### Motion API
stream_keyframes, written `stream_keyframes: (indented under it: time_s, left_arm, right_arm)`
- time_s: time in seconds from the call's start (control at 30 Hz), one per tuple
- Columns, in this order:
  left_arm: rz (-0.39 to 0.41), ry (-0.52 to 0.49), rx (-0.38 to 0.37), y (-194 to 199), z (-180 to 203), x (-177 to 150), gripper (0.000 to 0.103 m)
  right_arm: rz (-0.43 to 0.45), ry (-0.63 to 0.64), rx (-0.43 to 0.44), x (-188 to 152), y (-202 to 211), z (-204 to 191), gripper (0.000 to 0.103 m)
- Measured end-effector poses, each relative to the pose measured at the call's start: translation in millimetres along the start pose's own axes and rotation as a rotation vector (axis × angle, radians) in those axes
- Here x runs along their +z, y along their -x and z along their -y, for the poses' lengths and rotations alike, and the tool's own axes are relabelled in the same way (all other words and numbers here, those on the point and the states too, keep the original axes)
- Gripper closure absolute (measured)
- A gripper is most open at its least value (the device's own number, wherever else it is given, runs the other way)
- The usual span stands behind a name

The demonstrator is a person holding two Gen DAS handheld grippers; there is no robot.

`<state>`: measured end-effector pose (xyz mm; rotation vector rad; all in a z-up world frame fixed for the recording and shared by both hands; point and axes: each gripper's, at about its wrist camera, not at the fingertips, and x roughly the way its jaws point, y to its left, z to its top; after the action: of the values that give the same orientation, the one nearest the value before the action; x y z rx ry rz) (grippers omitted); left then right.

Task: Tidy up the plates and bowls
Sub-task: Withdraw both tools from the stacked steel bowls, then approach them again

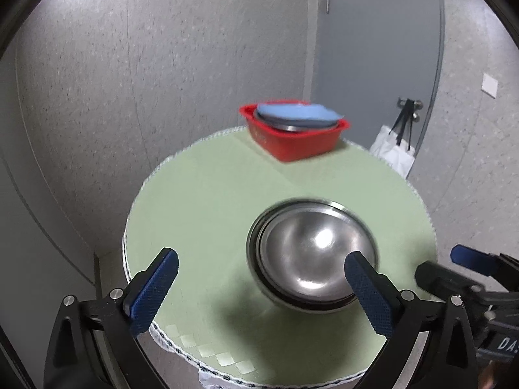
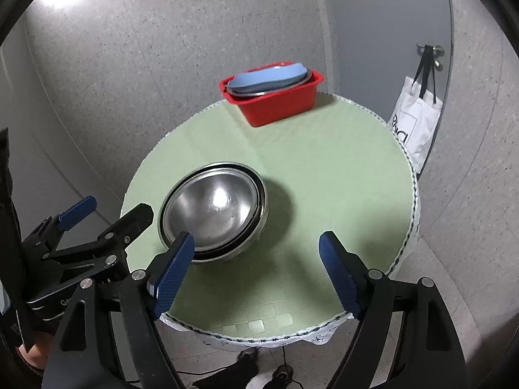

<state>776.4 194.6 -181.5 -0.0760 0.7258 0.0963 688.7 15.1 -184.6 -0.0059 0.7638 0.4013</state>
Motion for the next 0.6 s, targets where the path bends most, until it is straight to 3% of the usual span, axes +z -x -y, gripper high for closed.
stream_keyframes:
  time_s: [0.2,0.43,0.6]
  left_arm:
    - [-0.058,0.001,0.010,-28.6,-9.2,4.4,0.002]
    - [-0.133,-0.008,-0.038,-83.0,-12.5,26.5,0.002]
    - [-0.197,-0.030,-0.124,-121.1,-15.2,37.9,0.026]
  right_arm:
    - [-0.052,-0.053,0.005,0.0,-30.6,5.7,0.020]
    - [-0.108,-0.128,-0.005,4.3,-64.9,10.6,0.020]
    - [-0.158,-0.186,0.008,4.5,-92.8,13.5,0.022]
